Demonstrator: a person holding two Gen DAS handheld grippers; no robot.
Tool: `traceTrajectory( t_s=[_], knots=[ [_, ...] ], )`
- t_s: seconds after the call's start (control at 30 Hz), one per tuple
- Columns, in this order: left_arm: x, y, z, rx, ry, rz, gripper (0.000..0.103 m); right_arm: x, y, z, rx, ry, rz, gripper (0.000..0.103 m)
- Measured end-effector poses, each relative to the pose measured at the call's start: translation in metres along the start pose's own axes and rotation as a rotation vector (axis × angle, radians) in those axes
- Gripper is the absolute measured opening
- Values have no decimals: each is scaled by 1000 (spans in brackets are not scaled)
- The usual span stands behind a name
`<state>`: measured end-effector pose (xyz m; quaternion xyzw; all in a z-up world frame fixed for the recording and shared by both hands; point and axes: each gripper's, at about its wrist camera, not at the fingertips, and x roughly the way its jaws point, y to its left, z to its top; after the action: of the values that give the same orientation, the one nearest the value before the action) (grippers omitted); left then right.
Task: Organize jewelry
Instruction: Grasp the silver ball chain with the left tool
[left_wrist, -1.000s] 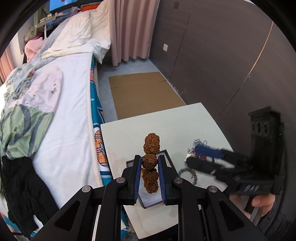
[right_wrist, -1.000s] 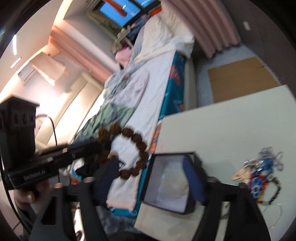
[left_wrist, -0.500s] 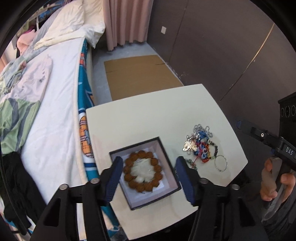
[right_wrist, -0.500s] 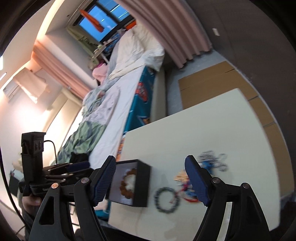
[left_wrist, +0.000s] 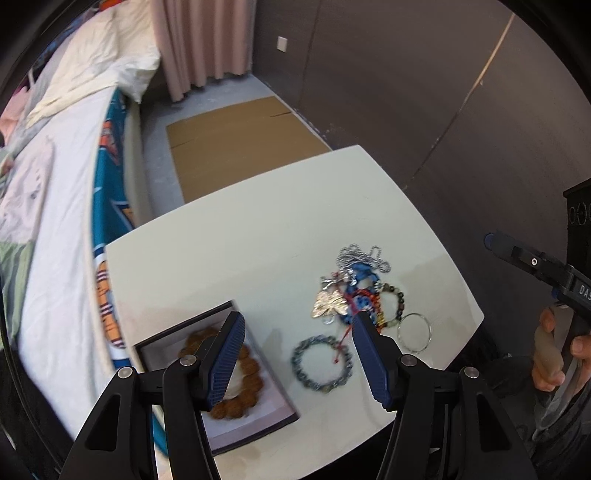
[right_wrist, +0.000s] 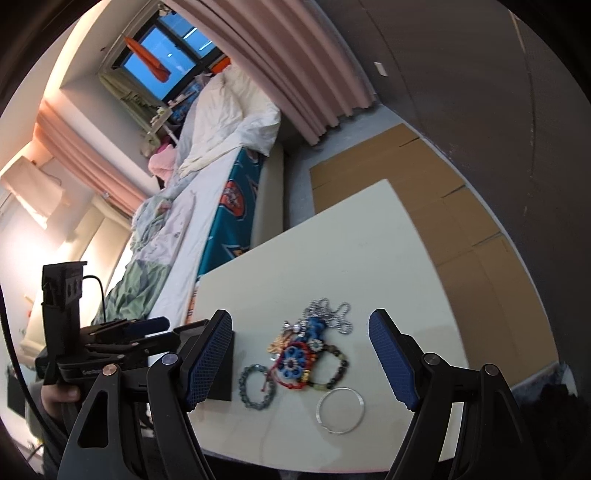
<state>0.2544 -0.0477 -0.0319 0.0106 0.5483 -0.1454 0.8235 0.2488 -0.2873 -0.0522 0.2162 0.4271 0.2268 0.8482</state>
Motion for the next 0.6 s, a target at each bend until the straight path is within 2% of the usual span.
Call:
traceTrajectory(
  t_s=[0.3, 0.53, 0.6],
  knots=[
    [36, -34, 22, 66, 31, -28, 62, 7, -24, 3, 58, 29, -33, 77],
    [76, -50, 33, 125, 84, -10, 61, 14, -31, 2, 62, 66, -36, 77],
    [90, -51, 35, 129, 104, -9, 58, 15, -33, 4, 62, 69, -37, 77]
  ],
)
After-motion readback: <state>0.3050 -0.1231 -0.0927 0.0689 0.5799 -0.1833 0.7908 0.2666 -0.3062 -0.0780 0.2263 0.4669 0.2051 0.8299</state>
